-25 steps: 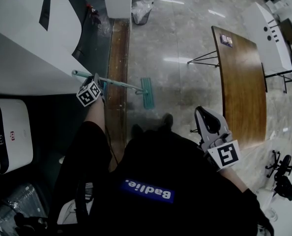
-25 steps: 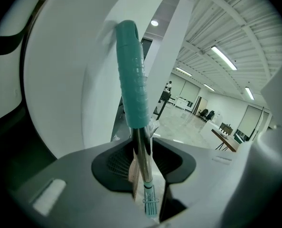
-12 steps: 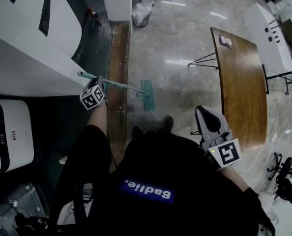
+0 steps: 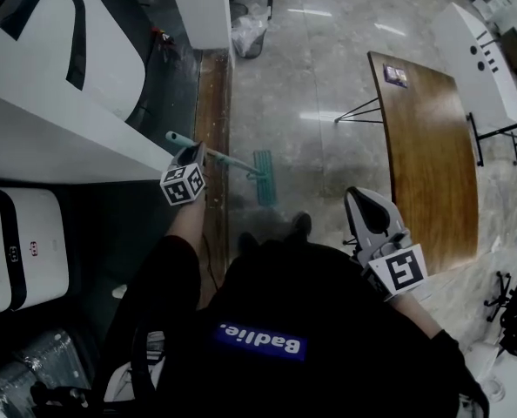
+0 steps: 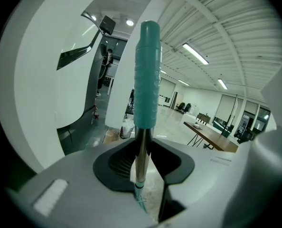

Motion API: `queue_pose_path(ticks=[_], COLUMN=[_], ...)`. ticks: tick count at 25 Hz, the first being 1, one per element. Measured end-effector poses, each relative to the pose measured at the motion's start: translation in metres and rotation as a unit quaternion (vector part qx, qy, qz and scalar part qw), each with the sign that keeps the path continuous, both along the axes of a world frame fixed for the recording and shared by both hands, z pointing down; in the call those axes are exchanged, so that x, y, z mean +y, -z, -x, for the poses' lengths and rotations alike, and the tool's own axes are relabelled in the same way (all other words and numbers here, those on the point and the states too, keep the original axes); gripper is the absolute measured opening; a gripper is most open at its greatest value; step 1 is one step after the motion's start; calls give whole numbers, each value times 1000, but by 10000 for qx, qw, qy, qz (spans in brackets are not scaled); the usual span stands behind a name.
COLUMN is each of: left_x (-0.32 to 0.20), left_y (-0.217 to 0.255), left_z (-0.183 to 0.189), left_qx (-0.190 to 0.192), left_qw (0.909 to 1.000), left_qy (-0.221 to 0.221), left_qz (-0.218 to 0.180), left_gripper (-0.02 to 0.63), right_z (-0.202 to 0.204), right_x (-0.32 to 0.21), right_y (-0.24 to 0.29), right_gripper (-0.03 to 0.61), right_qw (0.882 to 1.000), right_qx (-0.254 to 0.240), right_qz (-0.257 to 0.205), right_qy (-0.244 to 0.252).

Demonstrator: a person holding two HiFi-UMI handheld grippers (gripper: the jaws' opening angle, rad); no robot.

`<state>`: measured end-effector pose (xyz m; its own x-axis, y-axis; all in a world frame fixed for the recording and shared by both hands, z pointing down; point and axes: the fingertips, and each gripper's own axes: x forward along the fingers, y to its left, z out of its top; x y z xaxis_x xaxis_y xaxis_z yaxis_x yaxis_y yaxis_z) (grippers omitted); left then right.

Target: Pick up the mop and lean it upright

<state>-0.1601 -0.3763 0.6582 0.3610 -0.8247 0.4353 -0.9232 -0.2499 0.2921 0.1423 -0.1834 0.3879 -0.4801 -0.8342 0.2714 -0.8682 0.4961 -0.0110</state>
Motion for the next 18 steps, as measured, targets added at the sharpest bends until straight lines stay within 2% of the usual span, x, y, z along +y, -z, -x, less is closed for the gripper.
queue_pose_path(ticks=[10,18], left_x=[7,12], left_y=[22,52], left_z=[-72,-120], left_qx=[-235,-517], left_qw=[9978,9907], left_qy=[-621,-1224], left_qz=[-59,-299], left_gripper=[120,120], right_z=[-32,-50], right_x=[-7,-16], right_y=[3,3], right_gripper=[9,9], right_qw=[9998,9989], right_qx=[-191,-441], right_qz=[-63,-112], right_qy=[-78,-71])
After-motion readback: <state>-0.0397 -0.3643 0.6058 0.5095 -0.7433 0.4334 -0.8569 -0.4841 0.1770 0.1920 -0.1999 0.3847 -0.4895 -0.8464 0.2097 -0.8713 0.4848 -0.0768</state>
